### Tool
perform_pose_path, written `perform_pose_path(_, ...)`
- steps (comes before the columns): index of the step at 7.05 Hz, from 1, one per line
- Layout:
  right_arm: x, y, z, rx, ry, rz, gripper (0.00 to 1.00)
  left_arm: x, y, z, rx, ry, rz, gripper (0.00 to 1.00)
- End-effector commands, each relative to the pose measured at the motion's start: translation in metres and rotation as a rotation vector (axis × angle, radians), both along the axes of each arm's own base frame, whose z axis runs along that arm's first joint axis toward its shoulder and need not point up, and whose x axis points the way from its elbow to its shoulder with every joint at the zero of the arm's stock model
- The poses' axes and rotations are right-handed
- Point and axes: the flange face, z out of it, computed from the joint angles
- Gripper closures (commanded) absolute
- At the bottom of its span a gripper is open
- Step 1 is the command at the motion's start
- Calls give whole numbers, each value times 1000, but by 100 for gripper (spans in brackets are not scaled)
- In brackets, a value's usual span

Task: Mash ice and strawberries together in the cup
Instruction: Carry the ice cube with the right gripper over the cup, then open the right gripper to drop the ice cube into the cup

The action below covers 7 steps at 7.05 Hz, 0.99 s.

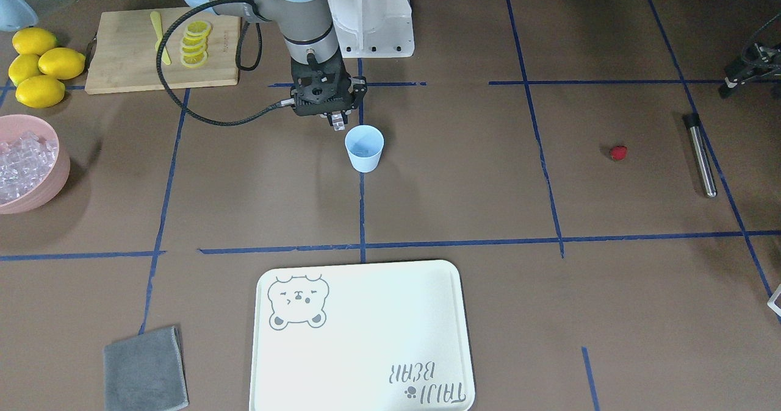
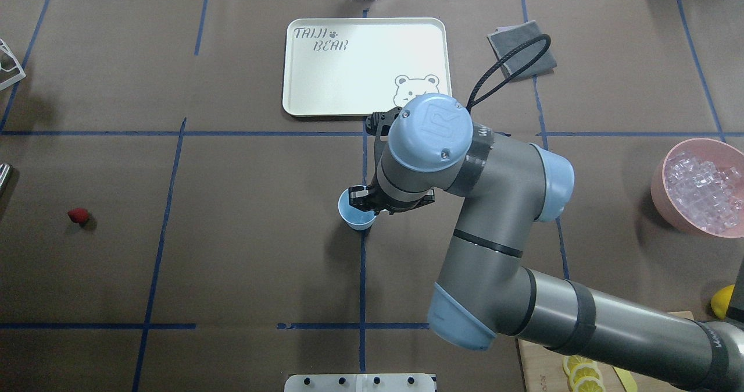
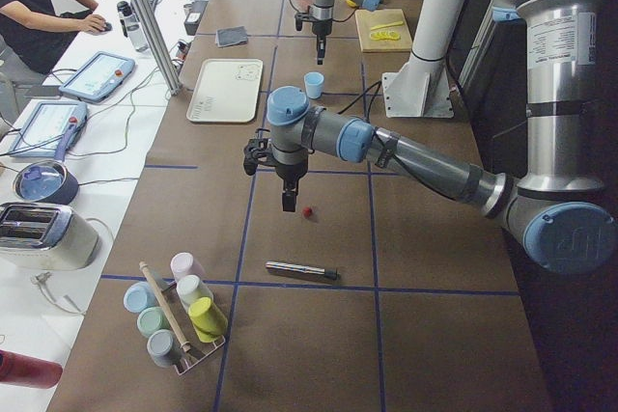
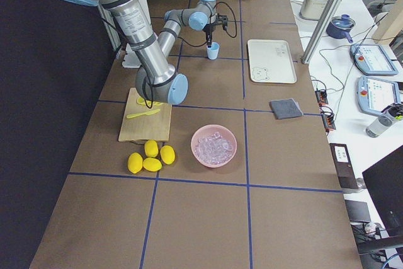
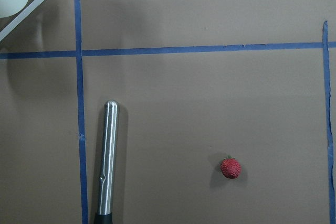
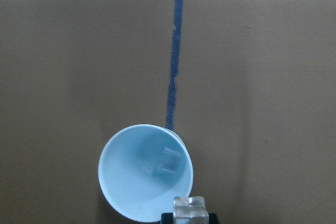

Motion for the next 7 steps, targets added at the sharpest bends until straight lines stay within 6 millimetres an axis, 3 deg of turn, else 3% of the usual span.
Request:
perform_pose_path(1,-26,-7,-16,-2,14,6,100,0,0,0,-2,0,-1,0)
perform_pose_path(4,-29,-9,-11,-2,23,7,98,0,-1,3,-4,0,2,0)
perform_pose_path(5,-29,-9,-12,-1,23,10,80,0,-1,3,-4,-1,1,0)
perform_pose_path(6,-29,-9,-12,0,20,10,21,0,-1,3,-7,-2,0,0)
perform_pose_path(7,-28,-9,-13,6,15,7,3,0,-2,2,-2,-1,0,0)
